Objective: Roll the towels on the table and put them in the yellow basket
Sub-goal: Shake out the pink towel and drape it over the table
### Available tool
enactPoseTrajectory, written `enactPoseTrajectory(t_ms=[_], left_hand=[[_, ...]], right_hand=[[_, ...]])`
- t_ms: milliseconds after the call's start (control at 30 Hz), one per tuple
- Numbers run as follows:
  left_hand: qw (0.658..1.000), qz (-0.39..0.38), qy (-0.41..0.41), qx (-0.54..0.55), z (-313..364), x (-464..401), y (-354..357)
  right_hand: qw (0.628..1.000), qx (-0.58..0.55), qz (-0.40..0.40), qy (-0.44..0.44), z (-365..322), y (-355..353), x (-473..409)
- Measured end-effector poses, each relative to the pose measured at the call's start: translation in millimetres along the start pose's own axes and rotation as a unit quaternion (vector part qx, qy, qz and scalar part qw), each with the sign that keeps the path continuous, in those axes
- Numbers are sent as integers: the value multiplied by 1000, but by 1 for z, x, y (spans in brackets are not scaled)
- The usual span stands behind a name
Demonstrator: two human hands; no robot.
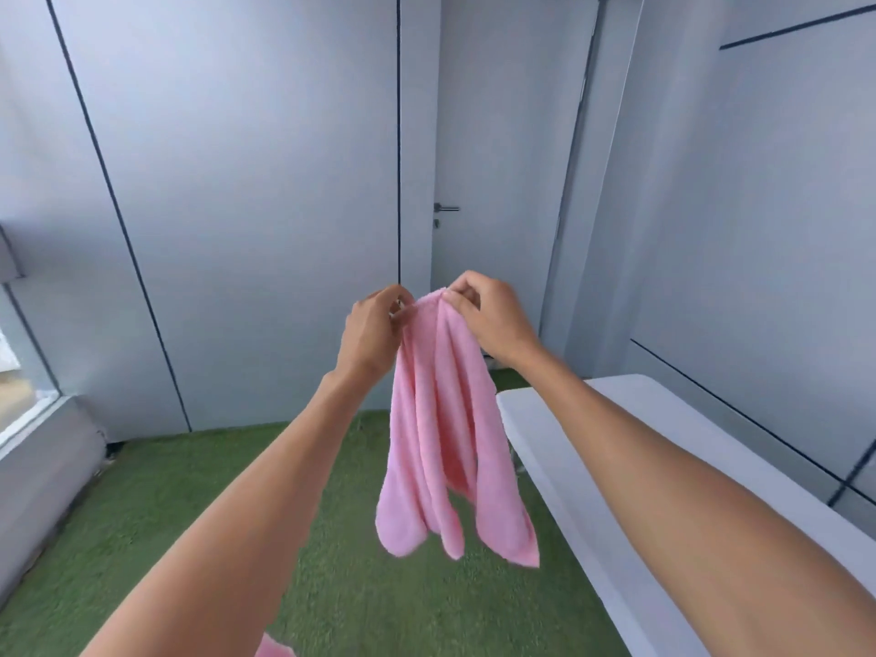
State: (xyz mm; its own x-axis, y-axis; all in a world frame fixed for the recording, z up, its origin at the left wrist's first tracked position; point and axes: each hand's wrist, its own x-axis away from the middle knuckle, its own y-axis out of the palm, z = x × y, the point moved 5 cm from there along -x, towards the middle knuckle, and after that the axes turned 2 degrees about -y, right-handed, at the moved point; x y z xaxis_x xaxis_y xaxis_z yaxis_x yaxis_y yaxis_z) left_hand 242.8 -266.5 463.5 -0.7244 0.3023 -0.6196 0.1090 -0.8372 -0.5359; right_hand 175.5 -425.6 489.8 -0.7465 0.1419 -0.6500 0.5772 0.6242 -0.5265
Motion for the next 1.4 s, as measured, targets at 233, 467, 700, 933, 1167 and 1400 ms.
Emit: enactPoseTrajectory(t_ms=[233,467,700,933,1167,1400], left_hand=[[994,-62,-57,69,2,82,65],[977,-130,-114,128,-12,126,136],[994,1,-73,79,-38,11,150],[996,-42,-57,57,-40,-81,213],[991,-43,-88,87,-77,-148,236],[963,-125,-160,179,-173,-174,292]], right_hand=[[991,83,25,103,40,6,9],[971,174,26,162,109,-7,-21],[969,119,-78,201,225,-7,-47],[923,-86,-344,149,265,27,-64],[927,-215,-258,170,311,42,-109],[930,-191,-267,166,347,63,-206]])
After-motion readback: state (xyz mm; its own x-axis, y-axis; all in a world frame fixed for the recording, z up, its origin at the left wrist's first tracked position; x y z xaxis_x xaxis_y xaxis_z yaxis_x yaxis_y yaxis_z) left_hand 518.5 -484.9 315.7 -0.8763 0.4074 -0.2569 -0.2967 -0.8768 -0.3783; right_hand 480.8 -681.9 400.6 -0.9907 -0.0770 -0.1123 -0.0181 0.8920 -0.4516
